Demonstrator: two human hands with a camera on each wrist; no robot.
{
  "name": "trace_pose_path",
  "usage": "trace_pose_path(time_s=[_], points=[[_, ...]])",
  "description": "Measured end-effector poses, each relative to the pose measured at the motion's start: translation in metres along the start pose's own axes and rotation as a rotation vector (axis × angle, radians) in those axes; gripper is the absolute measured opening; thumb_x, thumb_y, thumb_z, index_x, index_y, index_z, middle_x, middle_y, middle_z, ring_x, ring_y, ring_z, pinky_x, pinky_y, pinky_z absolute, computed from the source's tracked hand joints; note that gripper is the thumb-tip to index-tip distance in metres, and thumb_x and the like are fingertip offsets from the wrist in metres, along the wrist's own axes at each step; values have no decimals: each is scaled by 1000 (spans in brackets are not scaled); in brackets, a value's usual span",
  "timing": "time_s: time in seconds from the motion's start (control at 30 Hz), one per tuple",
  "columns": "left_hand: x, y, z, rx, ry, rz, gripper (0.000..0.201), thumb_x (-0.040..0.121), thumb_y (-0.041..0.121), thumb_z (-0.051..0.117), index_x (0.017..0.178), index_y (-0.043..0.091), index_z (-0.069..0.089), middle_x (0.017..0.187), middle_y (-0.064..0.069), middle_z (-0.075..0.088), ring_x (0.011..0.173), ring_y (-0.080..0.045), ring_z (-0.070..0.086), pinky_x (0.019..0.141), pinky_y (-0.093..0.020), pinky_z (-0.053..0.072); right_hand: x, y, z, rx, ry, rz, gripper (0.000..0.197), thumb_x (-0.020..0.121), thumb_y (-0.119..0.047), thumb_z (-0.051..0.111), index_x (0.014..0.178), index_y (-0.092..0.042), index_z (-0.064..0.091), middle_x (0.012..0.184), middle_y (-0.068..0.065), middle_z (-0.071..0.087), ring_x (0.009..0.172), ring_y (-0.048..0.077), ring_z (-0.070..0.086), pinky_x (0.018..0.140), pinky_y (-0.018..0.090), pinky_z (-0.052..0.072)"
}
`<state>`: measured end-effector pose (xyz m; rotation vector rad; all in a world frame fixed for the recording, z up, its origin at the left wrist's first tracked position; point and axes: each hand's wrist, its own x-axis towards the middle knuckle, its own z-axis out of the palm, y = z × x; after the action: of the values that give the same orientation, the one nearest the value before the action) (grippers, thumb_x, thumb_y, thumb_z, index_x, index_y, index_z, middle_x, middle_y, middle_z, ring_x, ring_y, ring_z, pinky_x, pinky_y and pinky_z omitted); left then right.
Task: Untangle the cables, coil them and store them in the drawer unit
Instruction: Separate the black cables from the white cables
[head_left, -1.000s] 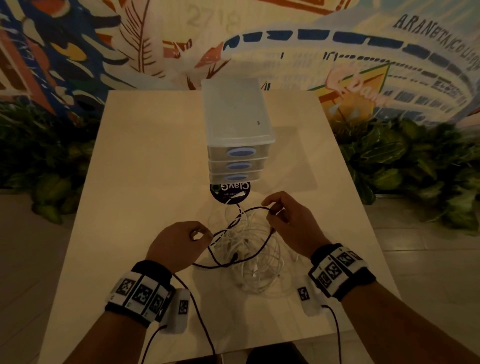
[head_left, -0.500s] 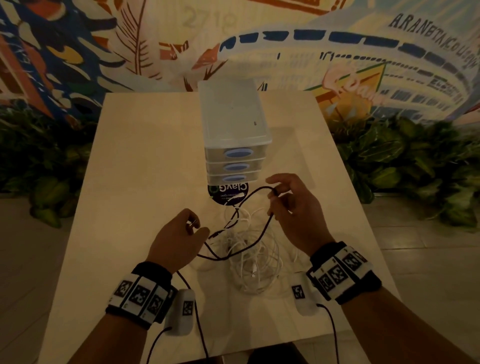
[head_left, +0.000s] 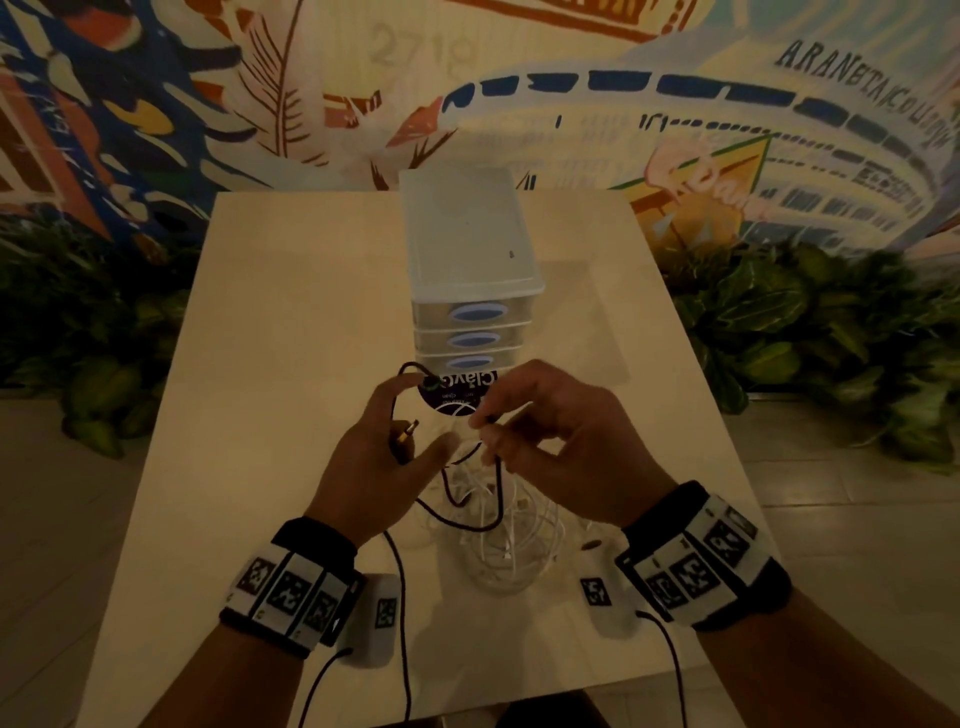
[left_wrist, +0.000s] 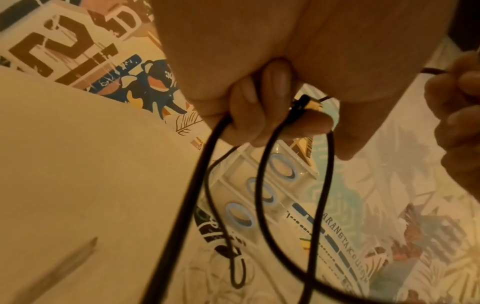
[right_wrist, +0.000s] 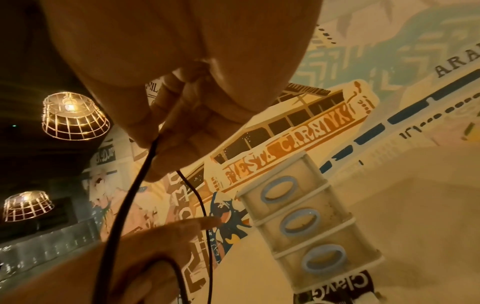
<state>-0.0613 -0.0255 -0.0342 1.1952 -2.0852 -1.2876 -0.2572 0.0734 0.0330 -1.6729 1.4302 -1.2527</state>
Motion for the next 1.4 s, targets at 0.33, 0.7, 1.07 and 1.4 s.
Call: trace_pose_path(time_s=[0.33, 0.7, 1.07, 1.4], points=[[-7, 1, -29, -605, -64, -24, 56, 88, 64, 59, 83, 8, 69, 56, 0, 29, 47, -15, 24, 46, -26, 24, -19, 25, 28, 7, -294, 351, 20, 92, -36, 72, 99, -27, 55, 99, -1, 77, 79, 17, 75, 75, 34, 61], [-24, 36, -46, -471, -312, 141, 39, 87, 48, 61, 58, 23, 67, 48, -25, 41, 37, -13, 34, 44, -16, 32, 18, 98, 71, -410, -448, 309, 44, 86, -63, 64, 125, -43, 55, 96, -9, 53, 81, 5, 49, 76, 22, 40], [-19, 27, -95, -452, -102, 130, 36, 84, 40, 60, 51, 27, 55, 50, 6, 41, 47, -21, 33, 51, -39, 24, 23, 89, 44, -454, -266, 296, 25, 104, -37, 52, 104, -22, 72, 94, -14, 64, 87, 2, 58, 82, 23, 47], [-16, 51, -101, -268, -65, 149, 51, 91, 53, 53, 58, 14, 55, 55, -18, 35, 50, -25, 33, 50, -29, 30, 44, 33, 10, -12, 302, 97, 29, 106, -21, 54, 93, -44, 68, 84, -4, 73, 78, 16, 75, 75, 39, 62]])
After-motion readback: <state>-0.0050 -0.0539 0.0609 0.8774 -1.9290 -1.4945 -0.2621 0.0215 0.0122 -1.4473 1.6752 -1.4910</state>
